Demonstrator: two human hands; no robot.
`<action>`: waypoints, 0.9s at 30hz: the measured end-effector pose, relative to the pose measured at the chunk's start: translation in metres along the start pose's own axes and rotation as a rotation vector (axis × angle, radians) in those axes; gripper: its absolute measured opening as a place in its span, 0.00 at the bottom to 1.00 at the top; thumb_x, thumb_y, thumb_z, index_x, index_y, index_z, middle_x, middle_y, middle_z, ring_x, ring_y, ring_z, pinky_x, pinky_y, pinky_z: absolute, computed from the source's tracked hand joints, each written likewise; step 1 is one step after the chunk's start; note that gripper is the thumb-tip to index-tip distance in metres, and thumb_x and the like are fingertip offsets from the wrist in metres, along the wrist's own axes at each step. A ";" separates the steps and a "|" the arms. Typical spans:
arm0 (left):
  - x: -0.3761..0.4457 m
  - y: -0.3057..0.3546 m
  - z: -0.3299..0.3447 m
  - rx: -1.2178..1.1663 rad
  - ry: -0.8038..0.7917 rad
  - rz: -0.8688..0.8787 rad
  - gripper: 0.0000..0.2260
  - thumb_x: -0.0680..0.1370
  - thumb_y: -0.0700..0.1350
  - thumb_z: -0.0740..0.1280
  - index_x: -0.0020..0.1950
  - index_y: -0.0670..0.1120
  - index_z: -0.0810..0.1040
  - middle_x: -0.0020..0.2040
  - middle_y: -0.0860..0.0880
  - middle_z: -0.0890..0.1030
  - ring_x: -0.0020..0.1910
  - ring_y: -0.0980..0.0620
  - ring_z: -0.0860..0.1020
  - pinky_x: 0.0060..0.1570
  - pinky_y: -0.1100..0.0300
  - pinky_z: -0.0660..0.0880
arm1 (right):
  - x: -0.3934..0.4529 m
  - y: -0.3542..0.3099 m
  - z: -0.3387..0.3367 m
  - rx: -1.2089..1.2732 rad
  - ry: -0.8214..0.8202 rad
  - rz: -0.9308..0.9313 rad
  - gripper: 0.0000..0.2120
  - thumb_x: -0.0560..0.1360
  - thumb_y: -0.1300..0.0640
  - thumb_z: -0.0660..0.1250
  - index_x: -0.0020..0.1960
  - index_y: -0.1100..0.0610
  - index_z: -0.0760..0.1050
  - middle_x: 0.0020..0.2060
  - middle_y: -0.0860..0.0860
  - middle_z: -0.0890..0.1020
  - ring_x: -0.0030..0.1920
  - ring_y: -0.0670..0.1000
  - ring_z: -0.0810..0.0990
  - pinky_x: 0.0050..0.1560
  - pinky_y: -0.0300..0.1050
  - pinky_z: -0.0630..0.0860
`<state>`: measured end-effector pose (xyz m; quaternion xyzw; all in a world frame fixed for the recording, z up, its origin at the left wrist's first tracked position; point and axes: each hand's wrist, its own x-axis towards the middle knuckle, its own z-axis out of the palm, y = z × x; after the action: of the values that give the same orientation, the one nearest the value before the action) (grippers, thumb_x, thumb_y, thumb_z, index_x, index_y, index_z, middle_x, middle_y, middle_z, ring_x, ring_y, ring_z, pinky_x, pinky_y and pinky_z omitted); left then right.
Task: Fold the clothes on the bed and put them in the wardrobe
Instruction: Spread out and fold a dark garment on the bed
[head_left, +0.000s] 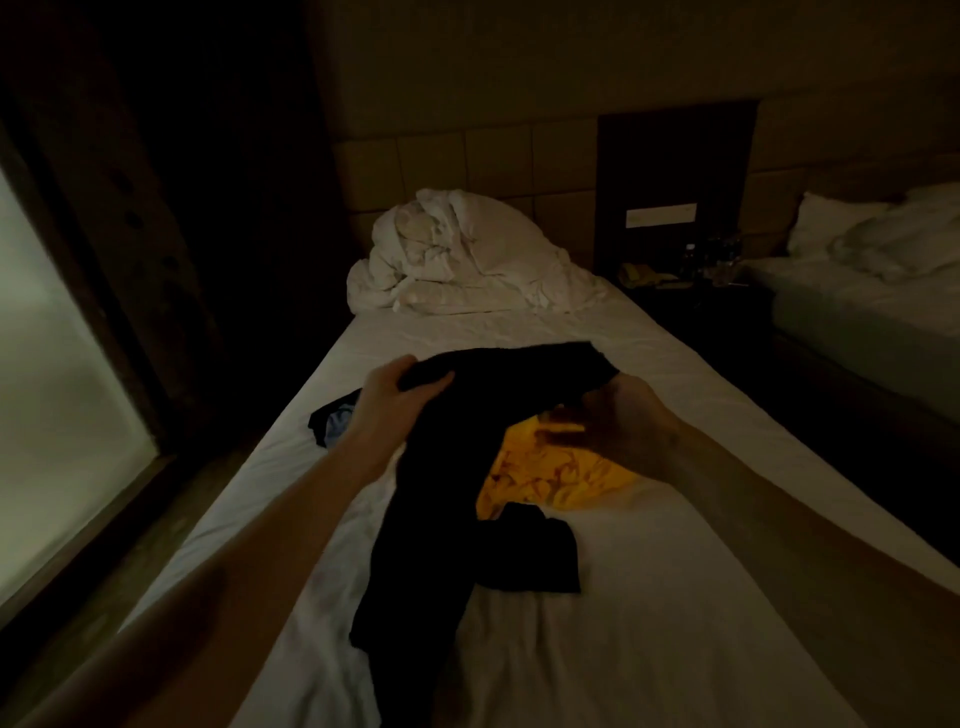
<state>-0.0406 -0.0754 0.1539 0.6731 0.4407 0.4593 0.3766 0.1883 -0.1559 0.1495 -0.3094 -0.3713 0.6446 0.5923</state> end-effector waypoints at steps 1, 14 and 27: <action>0.000 0.006 -0.005 0.009 0.028 0.027 0.10 0.75 0.44 0.72 0.41 0.41 0.74 0.28 0.52 0.74 0.29 0.56 0.76 0.28 0.65 0.69 | -0.004 0.004 -0.003 0.063 -0.044 0.023 0.17 0.81 0.58 0.54 0.53 0.57 0.81 0.43 0.55 0.84 0.43 0.56 0.84 0.53 0.59 0.80; -0.001 0.018 -0.042 0.407 -0.117 0.310 0.06 0.72 0.49 0.62 0.39 0.49 0.73 0.32 0.50 0.75 0.33 0.47 0.76 0.34 0.53 0.70 | 0.009 -0.011 0.016 -0.119 0.277 -0.253 0.18 0.74 0.73 0.65 0.35 0.54 0.64 0.38 0.56 0.78 0.41 0.53 0.80 0.31 0.43 0.78; 0.013 0.054 -0.099 1.014 -0.145 0.269 0.09 0.74 0.49 0.70 0.52 0.47 0.80 0.48 0.49 0.80 0.48 0.49 0.79 0.47 0.52 0.76 | 0.004 -0.062 -0.005 -1.159 0.647 -0.851 0.06 0.73 0.68 0.67 0.43 0.58 0.74 0.35 0.51 0.75 0.38 0.48 0.72 0.39 0.42 0.66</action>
<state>-0.1184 -0.0703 0.2361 0.8513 0.4900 0.1853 -0.0288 0.2252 -0.1497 0.1990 -0.5724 -0.5437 -0.0557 0.6112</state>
